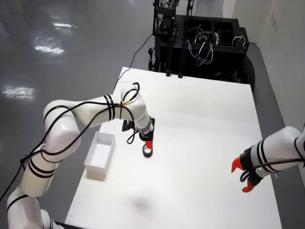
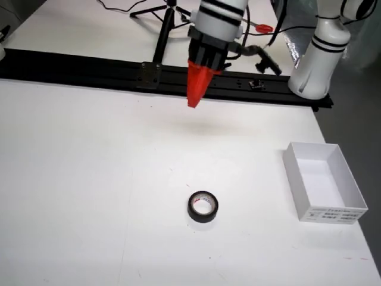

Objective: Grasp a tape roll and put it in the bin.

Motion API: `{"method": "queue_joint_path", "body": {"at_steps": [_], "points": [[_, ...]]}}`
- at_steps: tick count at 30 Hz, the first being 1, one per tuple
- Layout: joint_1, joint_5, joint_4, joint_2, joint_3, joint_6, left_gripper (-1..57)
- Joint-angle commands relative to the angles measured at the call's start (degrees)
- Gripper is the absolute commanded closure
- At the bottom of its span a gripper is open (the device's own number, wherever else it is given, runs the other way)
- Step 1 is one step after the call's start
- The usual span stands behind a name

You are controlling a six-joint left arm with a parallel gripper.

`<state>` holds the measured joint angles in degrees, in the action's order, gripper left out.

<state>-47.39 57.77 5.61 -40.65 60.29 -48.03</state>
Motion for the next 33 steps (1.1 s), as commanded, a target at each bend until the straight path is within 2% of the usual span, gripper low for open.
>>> {"method": "queue_joint_path", "body": {"at_steps": [1,7,11,19,33], "points": [[6.96,6.39,-2.01,-23.34,-20.03,-1.46,32.1],[7.93,7.36,-1.57,-29.58,-24.78,-1.28,30.7],[8.54,6.57,0.10,-29.93,-24.08,-1.19,33.2],[10.30,3.76,0.89,-30.72,-20.74,-1.02,33.2],[8.28,3.23,1.07,-33.62,-25.66,-0.14,33.2]]}}
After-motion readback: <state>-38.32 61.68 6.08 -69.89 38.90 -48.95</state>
